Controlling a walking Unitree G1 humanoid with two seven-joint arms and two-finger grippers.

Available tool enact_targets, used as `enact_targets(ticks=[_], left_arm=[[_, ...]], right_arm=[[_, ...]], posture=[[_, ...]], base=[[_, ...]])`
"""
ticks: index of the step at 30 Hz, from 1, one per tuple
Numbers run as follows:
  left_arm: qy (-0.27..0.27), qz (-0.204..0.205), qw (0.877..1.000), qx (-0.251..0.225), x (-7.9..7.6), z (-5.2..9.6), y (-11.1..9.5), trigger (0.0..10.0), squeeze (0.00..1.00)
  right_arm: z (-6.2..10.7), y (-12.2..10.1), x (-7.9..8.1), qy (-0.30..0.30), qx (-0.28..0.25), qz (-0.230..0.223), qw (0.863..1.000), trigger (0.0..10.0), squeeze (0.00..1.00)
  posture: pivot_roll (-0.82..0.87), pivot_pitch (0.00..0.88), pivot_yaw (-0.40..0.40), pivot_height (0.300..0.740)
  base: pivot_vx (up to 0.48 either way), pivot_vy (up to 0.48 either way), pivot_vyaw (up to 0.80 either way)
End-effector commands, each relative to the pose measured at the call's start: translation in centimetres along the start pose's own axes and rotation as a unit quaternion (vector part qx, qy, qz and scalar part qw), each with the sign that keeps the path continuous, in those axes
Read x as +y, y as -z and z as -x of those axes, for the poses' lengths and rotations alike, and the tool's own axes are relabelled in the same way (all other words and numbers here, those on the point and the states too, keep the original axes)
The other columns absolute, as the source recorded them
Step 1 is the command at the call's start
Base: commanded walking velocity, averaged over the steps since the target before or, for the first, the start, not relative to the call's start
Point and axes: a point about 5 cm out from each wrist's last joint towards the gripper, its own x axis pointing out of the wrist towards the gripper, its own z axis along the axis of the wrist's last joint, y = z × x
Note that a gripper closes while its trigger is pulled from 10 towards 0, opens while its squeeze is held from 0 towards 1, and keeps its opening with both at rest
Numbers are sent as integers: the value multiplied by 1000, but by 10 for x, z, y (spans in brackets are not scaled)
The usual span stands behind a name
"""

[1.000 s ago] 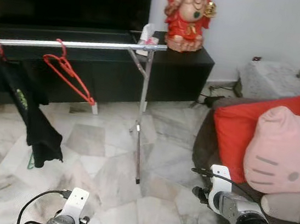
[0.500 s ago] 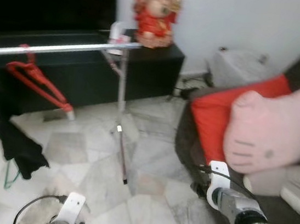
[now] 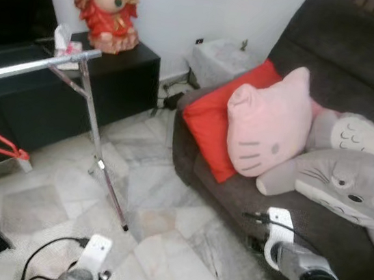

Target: Hang hanger

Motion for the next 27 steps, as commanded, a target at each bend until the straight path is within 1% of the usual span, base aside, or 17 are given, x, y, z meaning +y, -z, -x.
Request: enact_targets(ticks=[1,8,17,24,27], left_arm=[[-3,1,1000,6,3,0,3,10000,0],[-3,1,1000,3,4,0,-2,10000,0],[-1,-1,1000,2,3,0,-3,10000,0],[1,-4,1000,2,-2,0,-3,10000,0],[1,-6,1000,3,-4,0,-2,10000,0]], right_arm=[[1,-5,0,1,-8,1,1000,10000,0],[1,-5,-1,2,-9,1,1000,10000,0],[1,-5,0,1,-8,1,1000,10000,0],[1,-5,0,-1,-9,3,1000,10000,0],[0,-6,0,1,-23,-1,1000,10000,0]], posture=[[-89,0,-42,740],[-94,0,-46,740],[-94,0,-46,740],[-94,0,-48,740],[-93,0,-45,740]], base=[[0,0,-763],[0,0,-763],[0,0,-763],[0,0,-753],[0,0,-563]])
